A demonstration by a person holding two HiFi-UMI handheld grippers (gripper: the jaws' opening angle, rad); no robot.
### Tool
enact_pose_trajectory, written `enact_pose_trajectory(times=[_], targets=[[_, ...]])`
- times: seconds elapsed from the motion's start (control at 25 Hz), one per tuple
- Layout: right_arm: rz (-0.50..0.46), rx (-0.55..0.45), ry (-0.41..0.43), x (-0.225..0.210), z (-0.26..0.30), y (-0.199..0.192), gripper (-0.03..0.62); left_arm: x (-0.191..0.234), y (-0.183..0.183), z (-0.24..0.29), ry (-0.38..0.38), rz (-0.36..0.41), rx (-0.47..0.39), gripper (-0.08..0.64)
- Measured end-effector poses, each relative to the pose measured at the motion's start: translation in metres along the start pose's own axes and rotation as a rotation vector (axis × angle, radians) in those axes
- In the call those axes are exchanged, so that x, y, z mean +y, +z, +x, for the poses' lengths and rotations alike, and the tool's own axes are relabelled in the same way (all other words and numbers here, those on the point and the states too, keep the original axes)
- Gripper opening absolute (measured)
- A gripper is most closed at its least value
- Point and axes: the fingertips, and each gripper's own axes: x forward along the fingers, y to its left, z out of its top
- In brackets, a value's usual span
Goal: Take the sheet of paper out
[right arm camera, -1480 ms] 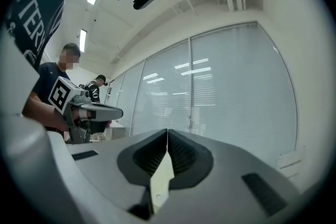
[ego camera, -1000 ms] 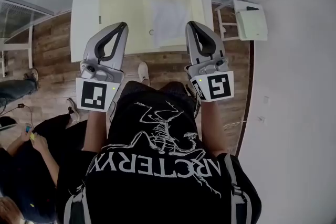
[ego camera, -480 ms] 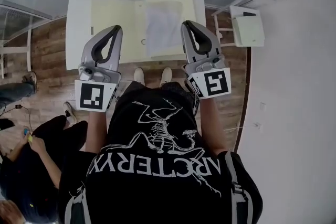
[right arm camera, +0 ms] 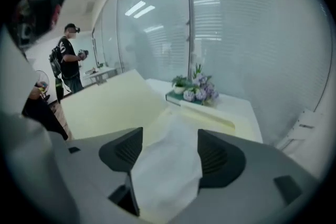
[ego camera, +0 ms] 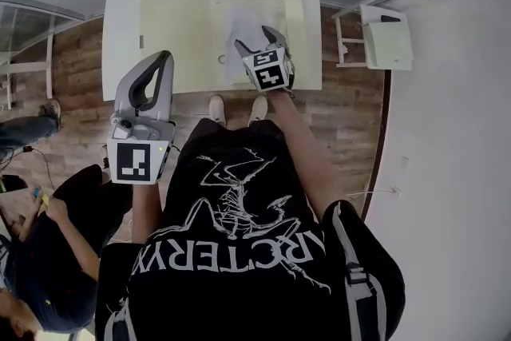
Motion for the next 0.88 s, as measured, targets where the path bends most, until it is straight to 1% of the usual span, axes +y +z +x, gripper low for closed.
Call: enact_pose_trajectory(times=[0.08, 0.16, 0.24, 0.36, 0.44, 0.52, 0.6, 0.68, 0.72, 0.76, 0.8, 0.84, 0.88], targets=[[0.014, 0.064, -0.034, -0.004, 0.031, -0.017, 0.31, 0.004, -0.002, -0.006, 0.013, 0.005, 0.011, 0.011], [0.037, 0.11, -0.062, -0.009, 0.055, -0.026, 0.322, 0.008, -0.001, -0.011, 0.024, 0.012, 0.0, 0.011], [0.049, 0.158, -0.073, -0.014, 0.076, -0.033, 0.327, 0.013, -0.003, -0.012, 0.034, 0.015, 0.0, 0.011], [0.065, 0.233, -0.079, -0.02, 0.101, -0.043, 0.328, 0.016, -0.012, -0.016, 0.042, 0.002, 0.064, 0.011], [0.065, 0.272, -0.087, -0.024, 0.111, -0.05, 0.328, 0.017, -0.014, -0.018, 0.045, 0.005, 0.082, 0.011], [0.095, 0.283, -0.088, -0.027, 0.115, -0.056, 0.331, 0.019, -0.016, -0.019, 0.05, 0.005, 0.089, 0.011], [0.123, 0.273, -0.085, -0.027, 0.115, -0.056, 0.33, 0.021, -0.018, -0.02, 0.053, 0.004, 0.091, 0.011], [0.126, 0.262, -0.078, -0.024, 0.115, -0.053, 0.328, 0.023, -0.019, -0.019, 0.052, 0.005, 0.091, 0.011], [0.123, 0.26, -0.074, -0.023, 0.114, -0.053, 0.317, 0.023, -0.019, -0.018, 0.051, 0.005, 0.093, 0.011], [0.119, 0.261, -0.07, -0.022, 0.114, -0.052, 0.27, 0.022, -0.02, -0.018, 0.049, 0.005, 0.092, 0.011], [0.116, 0.261, -0.066, -0.022, 0.113, -0.053, 0.204, 0.022, -0.02, -0.018, 0.046, 0.005, 0.09, 0.011], [0.117, 0.261, -0.063, -0.022, 0.112, -0.053, 0.189, 0.021, -0.02, -0.018, 0.044, 0.006, 0.086, 0.012], [0.122, 0.258, -0.061, -0.022, 0.111, -0.053, 0.187, 0.02, -0.02, -0.018, 0.042, 0.006, 0.084, 0.011]])
